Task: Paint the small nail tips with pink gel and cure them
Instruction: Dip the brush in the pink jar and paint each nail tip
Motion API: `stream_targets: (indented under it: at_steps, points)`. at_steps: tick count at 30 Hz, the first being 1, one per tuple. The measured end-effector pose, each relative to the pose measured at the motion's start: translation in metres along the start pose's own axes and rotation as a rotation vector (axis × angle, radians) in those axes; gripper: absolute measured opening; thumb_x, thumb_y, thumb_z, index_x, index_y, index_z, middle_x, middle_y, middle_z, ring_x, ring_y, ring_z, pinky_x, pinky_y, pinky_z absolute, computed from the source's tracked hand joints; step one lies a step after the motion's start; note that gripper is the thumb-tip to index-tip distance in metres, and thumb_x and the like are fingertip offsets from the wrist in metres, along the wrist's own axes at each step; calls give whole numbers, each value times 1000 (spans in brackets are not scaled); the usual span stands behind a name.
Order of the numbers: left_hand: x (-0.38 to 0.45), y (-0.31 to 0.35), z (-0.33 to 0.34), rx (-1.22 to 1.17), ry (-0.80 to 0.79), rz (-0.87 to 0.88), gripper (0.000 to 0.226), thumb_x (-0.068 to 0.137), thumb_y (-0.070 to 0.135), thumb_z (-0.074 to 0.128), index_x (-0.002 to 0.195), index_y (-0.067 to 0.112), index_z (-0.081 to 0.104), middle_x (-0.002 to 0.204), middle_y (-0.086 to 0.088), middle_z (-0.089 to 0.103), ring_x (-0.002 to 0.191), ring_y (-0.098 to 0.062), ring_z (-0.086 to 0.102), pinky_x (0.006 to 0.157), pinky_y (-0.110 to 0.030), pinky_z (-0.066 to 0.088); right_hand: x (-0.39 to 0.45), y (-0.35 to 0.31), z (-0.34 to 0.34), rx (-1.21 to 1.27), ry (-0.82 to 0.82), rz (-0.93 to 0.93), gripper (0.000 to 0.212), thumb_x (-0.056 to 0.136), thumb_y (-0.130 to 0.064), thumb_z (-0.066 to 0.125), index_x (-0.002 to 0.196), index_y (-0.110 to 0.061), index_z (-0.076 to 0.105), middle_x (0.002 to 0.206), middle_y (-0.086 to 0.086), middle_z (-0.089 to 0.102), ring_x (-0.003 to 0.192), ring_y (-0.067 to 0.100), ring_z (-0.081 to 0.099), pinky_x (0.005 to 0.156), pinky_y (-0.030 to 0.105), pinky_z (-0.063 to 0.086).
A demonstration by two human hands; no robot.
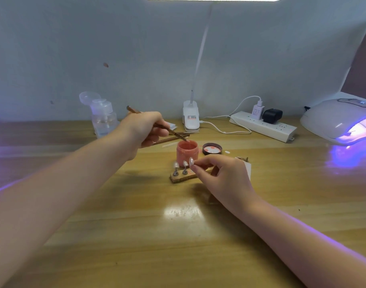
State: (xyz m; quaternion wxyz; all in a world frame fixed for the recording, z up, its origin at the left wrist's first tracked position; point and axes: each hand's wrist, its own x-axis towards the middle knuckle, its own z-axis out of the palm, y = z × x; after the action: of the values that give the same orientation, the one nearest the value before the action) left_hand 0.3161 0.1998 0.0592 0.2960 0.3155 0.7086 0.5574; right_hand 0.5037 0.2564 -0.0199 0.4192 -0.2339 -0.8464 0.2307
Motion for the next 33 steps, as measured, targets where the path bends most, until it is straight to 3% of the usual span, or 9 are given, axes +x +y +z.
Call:
stream_targets:
  at_steps: [8, 12, 16, 19, 25, 28, 33]
  points:
    - [-21, -17, -10, -314, -14, -101, 18, 88, 17, 54, 79, 12, 70, 56, 4, 64, 55, -9, 51, 54, -21, 39, 1, 0, -1, 43, 27, 65, 5, 82, -16, 74, 86, -15, 77, 68, -19, 63, 63, -8, 55, 59, 6, 36]
    - [-31, -27, -9, -408, 4, -25, 18, 88, 16, 56, 79, 12, 71, 58, 3, 65, 53, -8, 53, 55, -20, 40, 1, -1, -2, 41, 45, 56, 6, 82, -15, 75, 87, -15, 77, 68, -18, 63, 63, -8, 55, 57, 6, 35]
    - [-51, -51, -10, -196, 20, 353, 29, 94, 7, 52, 78, 19, 74, 67, -1, 70, 66, -9, 61, 60, -17, 47, 2, -1, -2, 36, 57, 68, 6, 82, -16, 74, 88, -16, 77, 67, -23, 60, 64, -10, 55, 58, 5, 35]
    - [-67, -62, -8, -125, -9, 554, 19, 88, 10, 55, 85, 15, 73, 70, 0, 71, 71, -4, 64, 66, -11, 47, 1, 0, -1, 34, 52, 87, 7, 83, -17, 74, 89, -17, 77, 68, -24, 59, 65, -11, 55, 60, 5, 37]
    - [-83, -68, -7, 95, -3, 722, 22, 81, 37, 53, 90, 26, 69, 78, 6, 69, 79, -10, 64, 71, -17, 46, 1, 0, -2, 53, 58, 102, 8, 83, -18, 74, 90, -16, 77, 69, -23, 61, 64, -10, 55, 59, 6, 37]
    - [-87, -69, -6, 199, 44, 783, 19, 83, 37, 51, 91, 32, 68, 81, 9, 68, 86, -16, 64, 76, -23, 48, 1, 0, -2, 57, 59, 104, 8, 83, -19, 74, 91, -17, 77, 70, -20, 62, 63, -8, 54, 58, 8, 37]
    - [-88, -70, -4, 274, 45, 845, 22, 85, 34, 51, 96, 26, 68, 87, 5, 67, 89, -18, 63, 78, -30, 49, 1, 0, -2, 56, 60, 98, 9, 83, -18, 74, 91, -17, 76, 70, -20, 62, 63, -8, 55, 57, 8, 37]
